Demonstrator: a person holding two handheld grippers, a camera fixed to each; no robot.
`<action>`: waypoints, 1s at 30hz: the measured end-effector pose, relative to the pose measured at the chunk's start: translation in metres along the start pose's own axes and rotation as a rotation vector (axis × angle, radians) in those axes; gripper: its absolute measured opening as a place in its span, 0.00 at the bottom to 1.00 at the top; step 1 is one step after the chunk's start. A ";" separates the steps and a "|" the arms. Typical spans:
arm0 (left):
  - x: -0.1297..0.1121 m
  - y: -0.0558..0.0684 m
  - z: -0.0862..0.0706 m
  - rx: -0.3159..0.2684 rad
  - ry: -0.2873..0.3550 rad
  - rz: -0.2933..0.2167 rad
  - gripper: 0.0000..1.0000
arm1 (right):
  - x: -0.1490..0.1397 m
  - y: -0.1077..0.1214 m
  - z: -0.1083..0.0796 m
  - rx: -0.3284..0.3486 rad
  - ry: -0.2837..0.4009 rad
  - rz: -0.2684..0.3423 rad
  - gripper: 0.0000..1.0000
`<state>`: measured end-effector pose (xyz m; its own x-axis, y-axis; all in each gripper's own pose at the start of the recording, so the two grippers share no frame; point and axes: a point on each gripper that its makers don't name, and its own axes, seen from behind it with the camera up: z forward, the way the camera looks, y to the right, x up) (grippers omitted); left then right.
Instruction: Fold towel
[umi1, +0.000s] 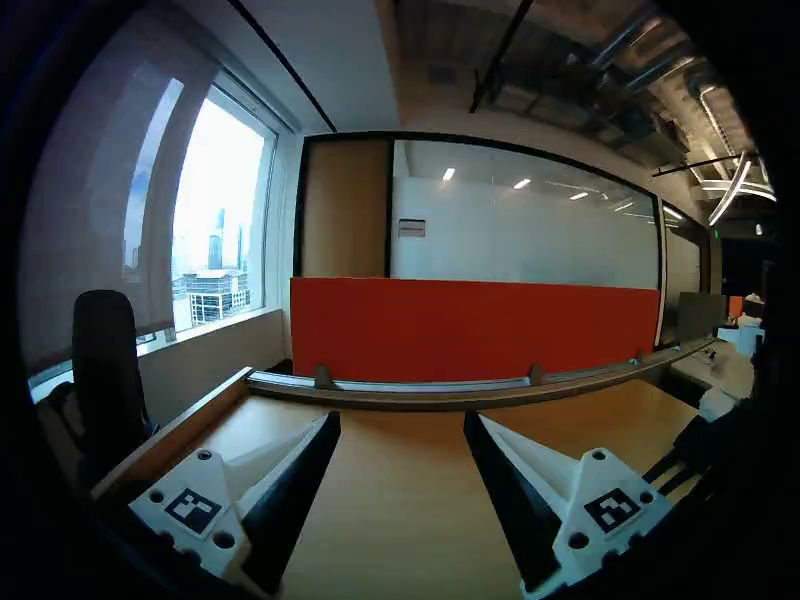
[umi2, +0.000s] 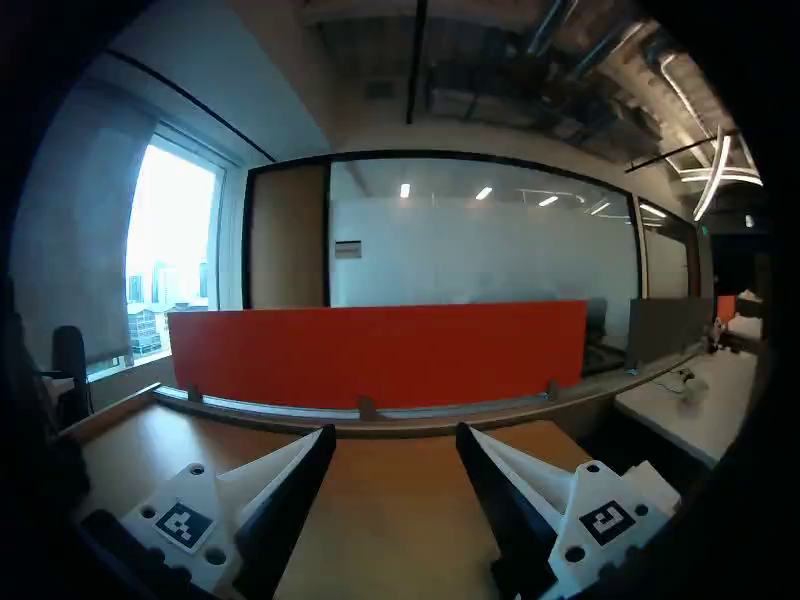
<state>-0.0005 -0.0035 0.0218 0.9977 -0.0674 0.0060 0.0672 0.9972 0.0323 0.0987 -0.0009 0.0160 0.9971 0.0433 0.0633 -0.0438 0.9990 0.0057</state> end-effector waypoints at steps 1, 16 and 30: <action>-0.001 0.000 0.000 -0.002 0.003 0.002 0.91 | 0.000 -0.002 -0.001 0.001 -0.002 -0.002 0.93; -0.033 0.005 0.003 -0.032 0.021 0.022 0.91 | -0.009 -0.018 -0.008 -0.006 -0.001 -0.017 0.93; -0.087 0.001 0.004 -0.030 0.043 0.003 0.91 | -0.028 -0.028 -0.007 -0.018 0.005 -0.026 0.97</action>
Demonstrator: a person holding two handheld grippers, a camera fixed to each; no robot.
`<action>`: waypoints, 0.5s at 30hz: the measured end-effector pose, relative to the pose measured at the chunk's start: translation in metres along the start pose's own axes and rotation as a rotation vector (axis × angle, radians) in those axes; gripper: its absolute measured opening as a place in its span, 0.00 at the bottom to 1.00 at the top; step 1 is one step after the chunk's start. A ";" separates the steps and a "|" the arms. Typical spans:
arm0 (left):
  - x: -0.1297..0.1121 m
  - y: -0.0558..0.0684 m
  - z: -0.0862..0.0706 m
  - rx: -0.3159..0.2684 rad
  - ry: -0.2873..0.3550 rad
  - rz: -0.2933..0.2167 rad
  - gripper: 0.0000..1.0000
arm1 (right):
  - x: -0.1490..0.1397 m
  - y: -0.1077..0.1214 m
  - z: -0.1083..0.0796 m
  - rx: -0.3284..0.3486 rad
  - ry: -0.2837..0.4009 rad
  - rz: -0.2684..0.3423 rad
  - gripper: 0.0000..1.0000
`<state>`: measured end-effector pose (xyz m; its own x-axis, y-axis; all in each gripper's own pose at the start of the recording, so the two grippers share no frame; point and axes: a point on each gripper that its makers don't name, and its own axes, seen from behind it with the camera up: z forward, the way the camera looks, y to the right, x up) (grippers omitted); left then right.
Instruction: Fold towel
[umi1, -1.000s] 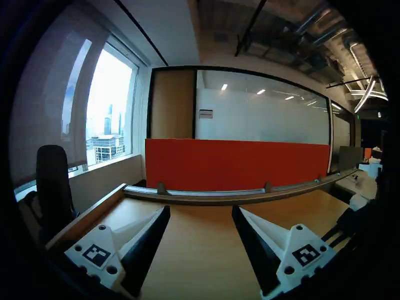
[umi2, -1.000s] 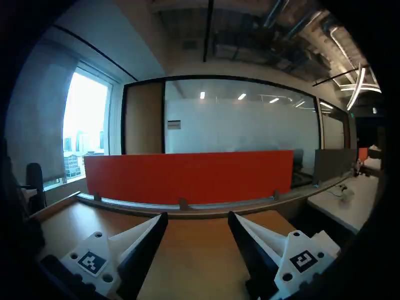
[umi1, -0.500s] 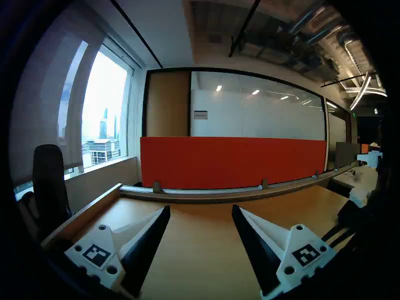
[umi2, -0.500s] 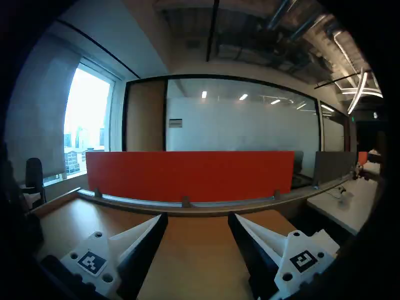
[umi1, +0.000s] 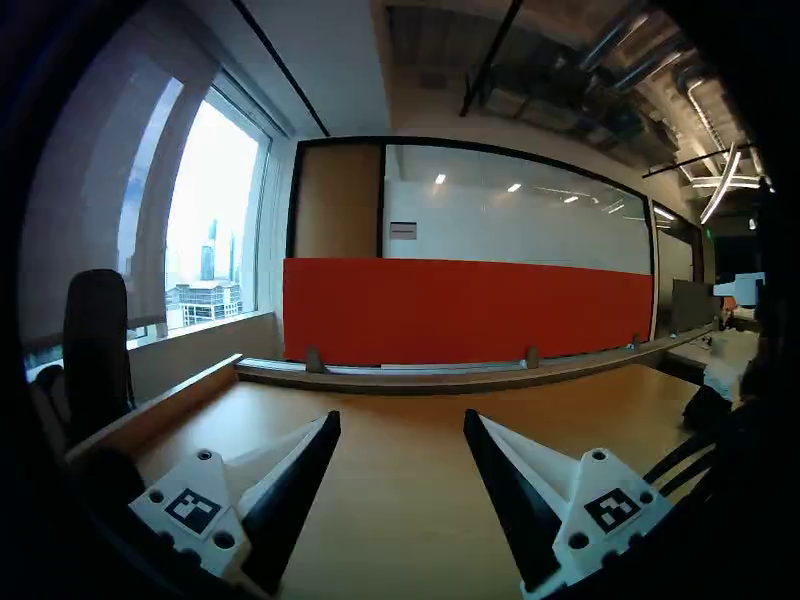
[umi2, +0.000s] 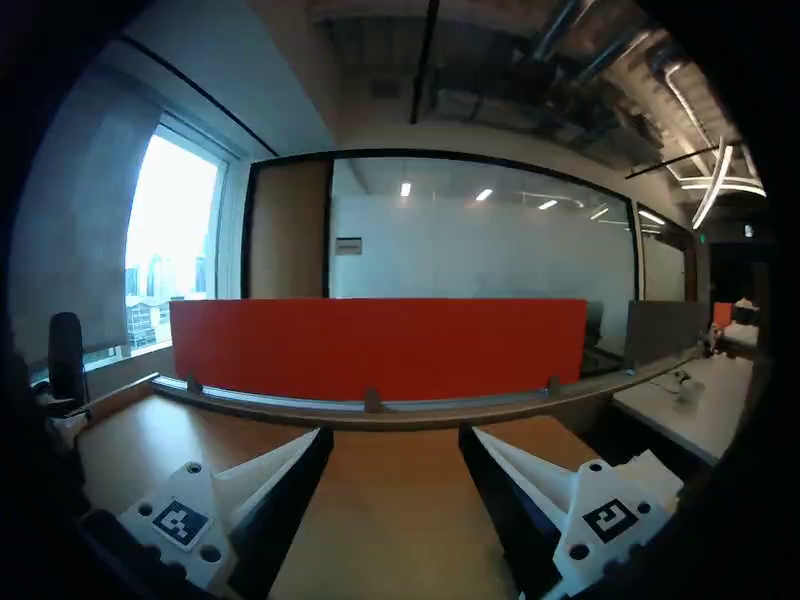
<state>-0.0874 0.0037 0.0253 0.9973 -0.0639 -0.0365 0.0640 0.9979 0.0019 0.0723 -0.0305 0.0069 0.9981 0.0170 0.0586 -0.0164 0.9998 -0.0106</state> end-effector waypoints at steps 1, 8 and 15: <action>-0.004 -0.001 0.000 0.002 0.003 -0.004 0.91 | -0.001 -0.001 0.000 0.001 0.002 0.000 0.97; -0.027 -0.007 0.000 0.020 0.020 -0.027 0.91 | -0.008 -0.008 0.003 0.007 0.009 -0.003 0.98; -0.046 -0.006 0.001 0.026 0.033 -0.046 0.91 | -0.019 -0.014 0.007 0.019 0.009 -0.008 0.98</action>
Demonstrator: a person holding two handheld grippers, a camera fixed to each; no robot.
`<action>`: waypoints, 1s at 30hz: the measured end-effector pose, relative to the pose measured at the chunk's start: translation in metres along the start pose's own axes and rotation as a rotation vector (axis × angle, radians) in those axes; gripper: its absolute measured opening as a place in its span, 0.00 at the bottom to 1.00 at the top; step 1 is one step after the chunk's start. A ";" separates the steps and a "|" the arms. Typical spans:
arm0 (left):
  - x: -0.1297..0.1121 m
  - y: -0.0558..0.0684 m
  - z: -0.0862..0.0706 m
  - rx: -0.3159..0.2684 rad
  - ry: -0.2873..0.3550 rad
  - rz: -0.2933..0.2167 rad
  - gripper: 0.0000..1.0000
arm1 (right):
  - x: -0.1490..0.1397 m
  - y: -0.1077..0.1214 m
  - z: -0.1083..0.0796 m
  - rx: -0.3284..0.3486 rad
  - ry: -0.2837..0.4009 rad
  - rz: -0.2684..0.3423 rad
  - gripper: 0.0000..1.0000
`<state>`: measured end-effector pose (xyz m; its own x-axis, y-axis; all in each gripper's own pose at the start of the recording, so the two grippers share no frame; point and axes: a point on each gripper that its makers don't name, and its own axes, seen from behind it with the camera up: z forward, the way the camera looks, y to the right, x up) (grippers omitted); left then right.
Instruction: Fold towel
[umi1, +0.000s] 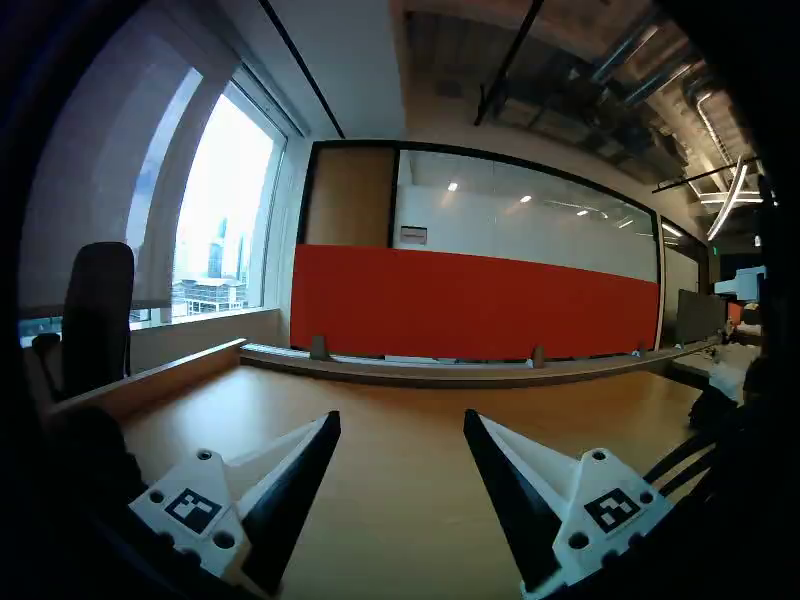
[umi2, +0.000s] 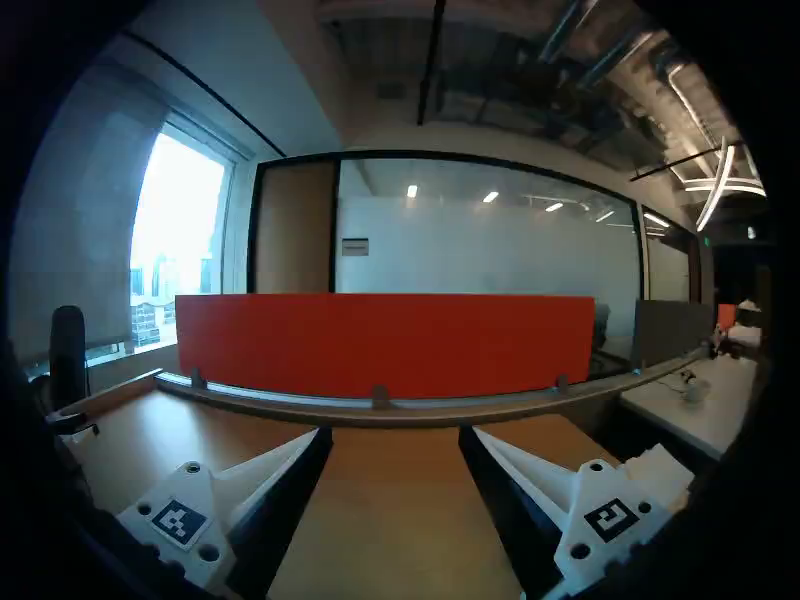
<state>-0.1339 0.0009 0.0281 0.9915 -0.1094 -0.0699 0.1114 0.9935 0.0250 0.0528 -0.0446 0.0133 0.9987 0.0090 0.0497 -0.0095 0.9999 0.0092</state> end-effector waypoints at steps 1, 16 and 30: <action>-0.002 0.000 0.000 0.002 0.003 0.003 0.91 | -0.001 -0.001 0.001 0.003 0.002 -0.001 0.98; -0.036 -0.005 -0.003 0.013 0.013 0.015 0.91 | -0.017 -0.004 0.004 0.018 0.016 -0.010 0.98; -0.048 -0.006 -0.004 0.021 0.009 0.052 0.91 | -0.020 0.000 0.004 0.019 0.029 -0.016 0.98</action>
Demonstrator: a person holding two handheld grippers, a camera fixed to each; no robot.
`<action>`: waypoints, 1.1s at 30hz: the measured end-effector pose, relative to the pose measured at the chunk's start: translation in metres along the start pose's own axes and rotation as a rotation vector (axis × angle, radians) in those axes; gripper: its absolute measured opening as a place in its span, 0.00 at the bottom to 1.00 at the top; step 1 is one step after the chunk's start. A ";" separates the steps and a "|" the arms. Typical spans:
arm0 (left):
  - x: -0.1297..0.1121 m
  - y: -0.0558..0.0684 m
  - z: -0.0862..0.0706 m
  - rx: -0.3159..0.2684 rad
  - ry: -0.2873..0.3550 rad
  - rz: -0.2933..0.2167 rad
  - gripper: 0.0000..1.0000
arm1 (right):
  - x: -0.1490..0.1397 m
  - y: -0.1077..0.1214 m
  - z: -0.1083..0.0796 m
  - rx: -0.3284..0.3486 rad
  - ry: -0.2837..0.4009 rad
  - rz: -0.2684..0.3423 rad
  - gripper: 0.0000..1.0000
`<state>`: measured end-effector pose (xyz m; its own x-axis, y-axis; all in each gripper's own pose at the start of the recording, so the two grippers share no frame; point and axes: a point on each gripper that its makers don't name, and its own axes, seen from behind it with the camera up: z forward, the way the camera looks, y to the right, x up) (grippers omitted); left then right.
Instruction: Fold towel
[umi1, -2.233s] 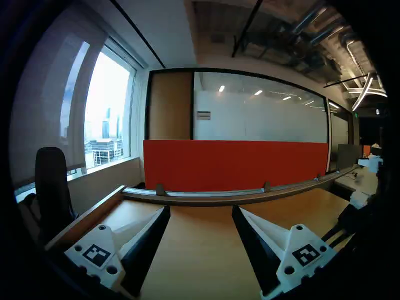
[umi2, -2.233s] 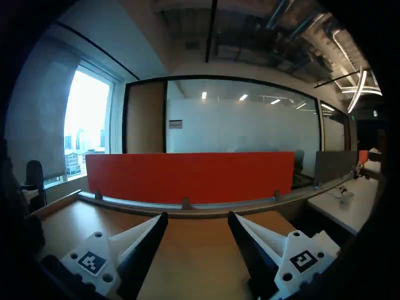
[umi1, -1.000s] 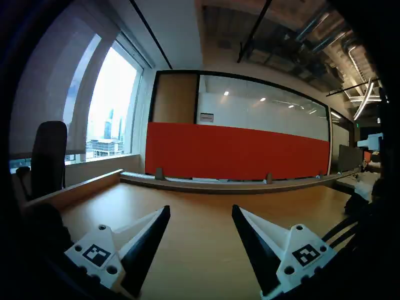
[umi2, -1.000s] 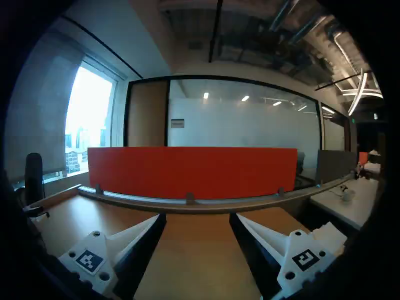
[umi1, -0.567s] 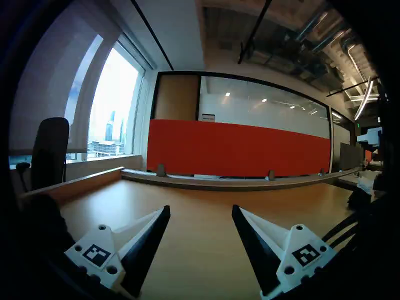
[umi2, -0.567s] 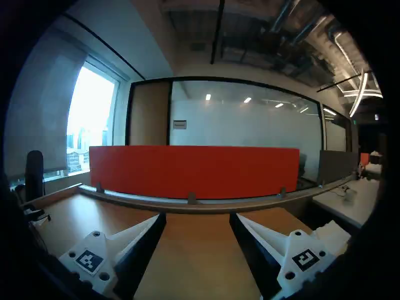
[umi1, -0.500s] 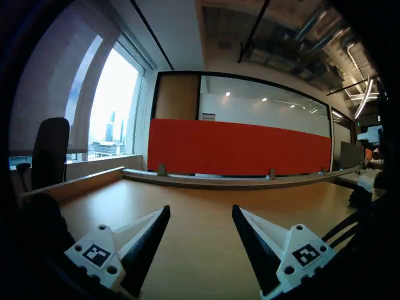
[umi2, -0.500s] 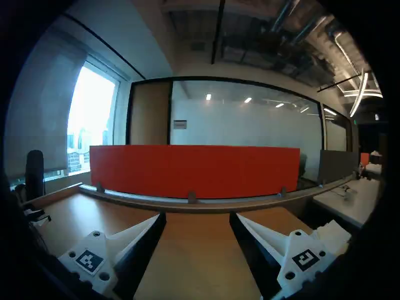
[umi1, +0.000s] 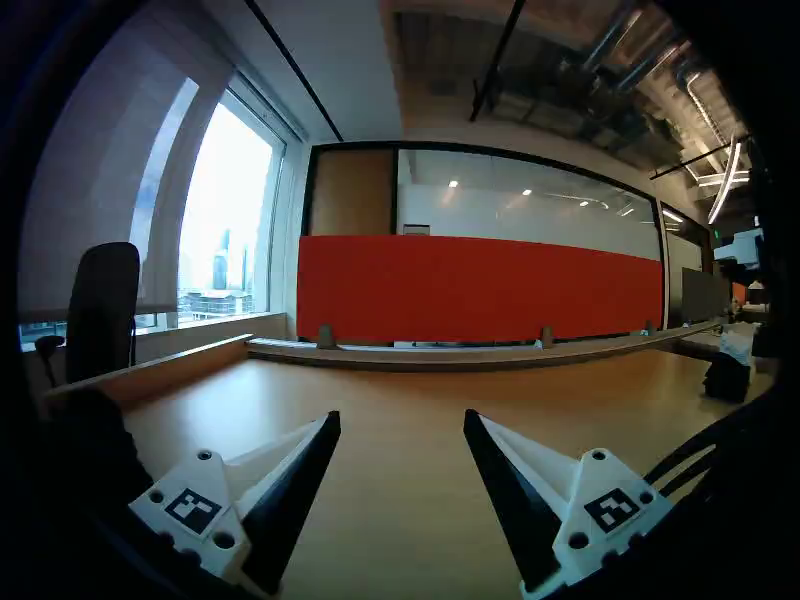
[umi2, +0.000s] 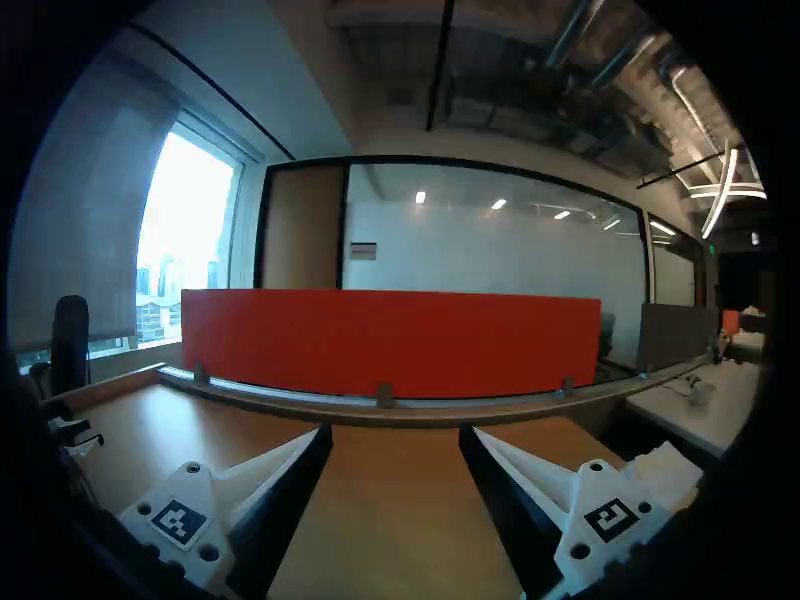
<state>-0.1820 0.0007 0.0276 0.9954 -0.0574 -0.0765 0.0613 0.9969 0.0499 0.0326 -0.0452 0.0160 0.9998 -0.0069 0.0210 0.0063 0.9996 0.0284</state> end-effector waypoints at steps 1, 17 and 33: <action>0.000 0.000 0.000 0.000 0.001 0.003 0.91 | 0.000 0.000 0.000 0.000 0.000 0.001 0.98; -0.001 0.001 0.001 0.009 -0.003 0.023 0.91 | 0.001 0.000 -0.003 -0.002 0.001 -0.001 0.98; -0.002 0.002 0.001 0.008 -0.003 0.027 0.92 | 0.013 0.008 0.003 -0.005 0.029 -0.027 0.98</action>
<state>-0.1840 0.0032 0.0291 0.9969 -0.0302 -0.0723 0.0346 0.9976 0.0595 0.0454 -0.0375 0.0190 0.9994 -0.0336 -0.0084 0.0338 0.9991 0.0238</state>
